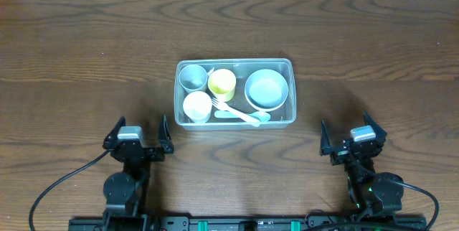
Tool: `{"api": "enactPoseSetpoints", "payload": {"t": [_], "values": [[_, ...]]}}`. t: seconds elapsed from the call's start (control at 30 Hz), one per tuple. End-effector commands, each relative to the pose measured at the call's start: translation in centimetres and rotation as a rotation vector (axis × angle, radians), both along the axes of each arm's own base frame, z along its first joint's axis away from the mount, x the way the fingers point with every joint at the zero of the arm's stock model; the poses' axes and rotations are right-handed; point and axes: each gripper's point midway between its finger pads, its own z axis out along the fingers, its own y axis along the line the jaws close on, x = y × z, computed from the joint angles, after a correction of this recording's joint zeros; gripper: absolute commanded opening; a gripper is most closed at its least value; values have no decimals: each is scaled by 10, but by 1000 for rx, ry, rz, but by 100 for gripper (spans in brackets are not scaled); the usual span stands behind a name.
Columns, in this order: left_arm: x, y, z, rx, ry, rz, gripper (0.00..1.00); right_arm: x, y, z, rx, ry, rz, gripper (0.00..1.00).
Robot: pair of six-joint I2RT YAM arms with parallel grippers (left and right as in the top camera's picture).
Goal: Pack container
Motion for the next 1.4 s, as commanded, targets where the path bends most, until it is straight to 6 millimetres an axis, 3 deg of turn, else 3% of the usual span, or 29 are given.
{"api": "enactPoseSetpoints", "payload": {"t": [0.0,1.37], "values": [[-2,2,-19,28,70,8,98,-1,3,0,-13,-6,18,99],[-2,0,-18,-19,70,-2,98,-1,3,0,-13,-6,18,99]]}}
